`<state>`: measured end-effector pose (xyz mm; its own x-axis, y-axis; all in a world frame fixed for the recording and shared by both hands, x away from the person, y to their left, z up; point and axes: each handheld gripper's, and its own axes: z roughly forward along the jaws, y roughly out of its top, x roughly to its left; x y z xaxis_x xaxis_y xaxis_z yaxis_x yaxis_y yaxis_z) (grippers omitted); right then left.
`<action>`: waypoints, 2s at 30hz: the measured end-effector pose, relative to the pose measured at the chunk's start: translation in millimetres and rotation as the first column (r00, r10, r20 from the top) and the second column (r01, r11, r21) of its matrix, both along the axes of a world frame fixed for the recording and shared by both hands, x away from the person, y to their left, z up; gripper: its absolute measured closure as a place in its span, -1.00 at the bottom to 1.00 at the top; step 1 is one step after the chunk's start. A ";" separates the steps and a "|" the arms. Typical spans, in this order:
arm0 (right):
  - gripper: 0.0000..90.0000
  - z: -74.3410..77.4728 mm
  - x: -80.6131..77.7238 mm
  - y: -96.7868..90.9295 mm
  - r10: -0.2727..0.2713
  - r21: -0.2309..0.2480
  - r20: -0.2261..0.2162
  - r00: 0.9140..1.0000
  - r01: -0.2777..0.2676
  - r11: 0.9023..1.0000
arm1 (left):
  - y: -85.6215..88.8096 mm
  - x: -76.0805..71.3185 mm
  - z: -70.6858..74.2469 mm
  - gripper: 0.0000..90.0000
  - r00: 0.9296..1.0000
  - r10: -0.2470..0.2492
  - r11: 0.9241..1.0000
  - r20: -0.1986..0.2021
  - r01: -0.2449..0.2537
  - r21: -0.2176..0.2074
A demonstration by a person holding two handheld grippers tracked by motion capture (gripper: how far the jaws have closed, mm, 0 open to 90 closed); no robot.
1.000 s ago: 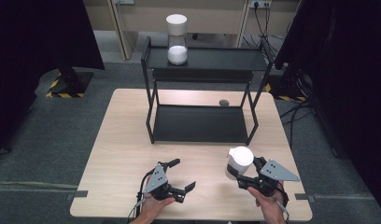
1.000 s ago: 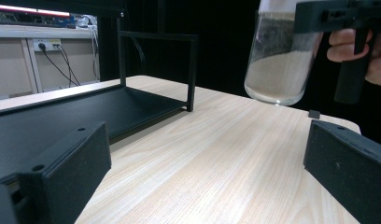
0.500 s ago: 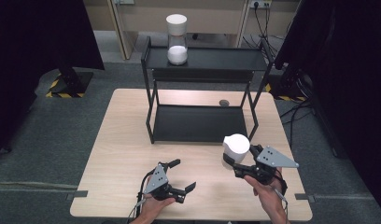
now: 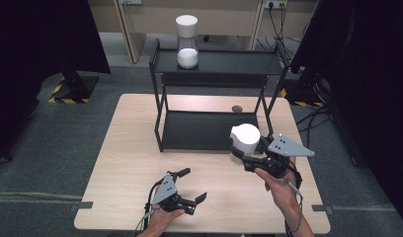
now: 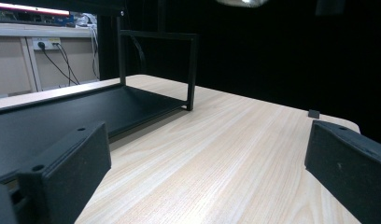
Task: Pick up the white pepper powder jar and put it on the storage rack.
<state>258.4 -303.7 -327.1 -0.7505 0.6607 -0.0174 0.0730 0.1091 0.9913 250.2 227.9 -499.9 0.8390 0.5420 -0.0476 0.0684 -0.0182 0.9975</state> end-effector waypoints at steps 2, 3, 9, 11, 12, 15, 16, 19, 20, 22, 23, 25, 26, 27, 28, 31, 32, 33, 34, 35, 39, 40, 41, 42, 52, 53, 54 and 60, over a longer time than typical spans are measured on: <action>-0.31 5.3 3.0 1.2 0.001 0.002 0.003 1.000 -0.001 1.000 | 0.1 -0.1 0.0 -1.00 1.000 0.000 1.000 0.002 0.000 0.001; -0.31 8.4 5.3 1.7 0.004 0.005 0.004 1.000 -0.004 1.000 | 0.1 -0.1 0.1 -1.00 1.000 0.000 1.000 0.002 0.000 0.002; -0.31 32.5 17.7 8.9 0.008 -0.006 0.007 1.000 -0.008 1.000 | -1.3 -0.2 0.2 -1.00 1.000 -0.005 1.000 0.002 0.005 0.010; -0.31 40.9 22.7 11.4 0.010 -0.007 0.011 1.000 -0.010 1.000 | -1.6 -0.5 0.1 -1.00 1.000 -0.005 1.000 0.005 0.005 0.011; -0.31 45.2 25.2 13.0 0.009 -0.008 0.012 1.000 -0.009 1.000 | -1.7 -0.6 0.0 -1.00 1.000 -0.006 1.000 0.003 0.006 0.010; -0.31 58.4 32.7 18.1 0.006 -0.015 0.015 1.000 -0.005 1.000 | -1.7 -0.6 0.3 -1.00 1.000 -0.008 1.000 0.004 0.008 0.013; -0.31 62.6 35.0 20.0 0.003 -0.018 0.017 1.000 -0.003 1.000 | -1.8 -0.6 0.2 -1.00 1.000 -0.008 1.000 0.004 0.008 0.011; -0.31 73.3 42.3 25.5 -0.004 -0.024 0.024 1.000 0.005 1.000 | -1.1 -0.1 0.5 -1.00 1.000 -0.008 1.000 0.004 0.008 0.010; -0.31 76.5 44.9 27.0 -0.005 -0.022 0.021 1.000 0.006 1.000 | -0.6 0.0 0.7 -1.00 1.000 -0.007 1.000 0.004 0.007 0.010; -0.31 83.8 50.3 31.0 -0.006 -0.022 0.019 1.000 0.007 1.000 | -0.5 -0.3 0.9 -1.00 1.000 -0.006 1.000 0.005 0.006 0.011; -0.31 87.2 52.3 33.0 -0.008 -0.027 0.022 1.000 0.008 1.000 | -0.8 -0.3 0.8 -1.00 1.000 -0.007 1.000 0.004 0.007 0.011; -0.31 94.0 56.0 37.0 -0.013 -0.032 0.024 1.000 0.014 0.999 | -1.5 -0.5 0.6 -1.00 1.000 -0.009 1.000 0.004 0.009 0.012; -0.31 97.1 58.4 38.6 -0.015 -0.031 0.025 1.000 0.015 0.999 | -1.7 -0.6 0.7 -1.00 1.000 -0.011 1.000 0.004 0.011 0.013; -0.31 100.2 60.7 40.1 -0.016 -0.028 0.023 1.000 0.017 0.999 | -1.9 -0.5 0.8 -1.00 1.000 -0.015 1.000 0.005 0.015 0.015; -0.31 103.4 62.4 41.9 -0.020 -0.025 0.020 1.000 0.021 0.999 | -2.1 -0.8 0.6 -1.00 1.000 -0.016 1.000 0.006 0.016 0.013; -0.31 115.0 67.3 48.4 -0.034 -0.030 0.026 0.999 0.035 0.999 | -2.1 -0.8 0.5 -1.00 1.000 -0.018 1.000 0.006 0.018 0.013; -0.31 117.6 68.6 49.6 -0.037 -0.030 0.029 0.999 0.037 0.999 | -2.0 -0.7 0.5 -1.00 1.000 -0.018 1.000 0.007 0.018 0.012; -0.31 121.3 70.3 51.3 -0.039 -0.030 0.027 0.999 0.040 0.999 | -1.8 -0.7 0.5 -1.00 1.000 -0.019 1.000 0.006 0.018 0.012; -0.31 124.6 72.3 52.9 -0.041 -0.029 0.026 0.999 0.042 0.999 | -1.7 -0.8 0.6 -1.00 1.000 -0.018 1.000 0.007 0.018 0.012; -0.31 128.4 74.9 54.5 -0.043 -0.024 0.024 0.999 0.044 0.999 | -1.8 -0.8 0.6 -1.00 1.000 -0.019 1.000 0.007 0.019 0.012; -0.31 139.7 84.0 61.2 -0.061 -0.015 0.020 0.998 0.062 0.998 | -2.5 -1.3 0.4 -1.00 1.000 -0.021 1.000 0.011 0.021 0.013; -0.31 141.7 85.8 62.2 -0.064 -0.015 0.019 0.998 0.065 0.998 | -2.5 -1.5 0.4 -1.00 1.000 -0.022 1.000 0.012 0.022 0.013; -0.31 143.9 88.2 63.4 -0.068 -0.011 0.018 0.998 0.068 0.998 | -2.5 -1.4 0.4 -1.00 1.000 -0.022 1.000 0.011 0.022 0.013; -0.31 145.6 90.0 64.4 -0.071 -0.008 0.017 0.997 0.071 0.997 | -2.5 -1.3 0.4 -1.00 1.000 -0.023 1.000 0.011 0.023 0.014; -0.31 161.1 112.0 77.1 -0.130 0.001 0.010 0.991 0.130 0.992 | -1.0 -1.0 0.8 -1.00 1.000 -0.018 1.000 0.014 0.018 0.015; -0.31 162.1 114.6 78.0 -0.138 0.001 0.007 0.990 0.138 0.990 | -1.1 -0.8 0.9 -1.00 1.000 -0.019 1.000 0.015 0.019 0.016; -0.31 162.3 117.4 78.8 -0.143 0.003 0.006 0.990 0.143 0.990 | -1.2 -0.7 1.0 -1.00 1.000 -0.021 1.000 0.015 0.021 0.017; -0.31 162.8 132.6 84.1 -0.184 0.003 0.004 0.983 0.184 0.983 | -2.0 -0.8 0.9 -1.00 1.000 -0.027 0.999 0.015 0.027 0.018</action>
<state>391.0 -219.6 -164.3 -0.6163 0.7873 -0.0187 0.0874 0.0920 0.9919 249.4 225.9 -499.0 0.8539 0.5197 -0.0256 0.0528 -0.0377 0.9979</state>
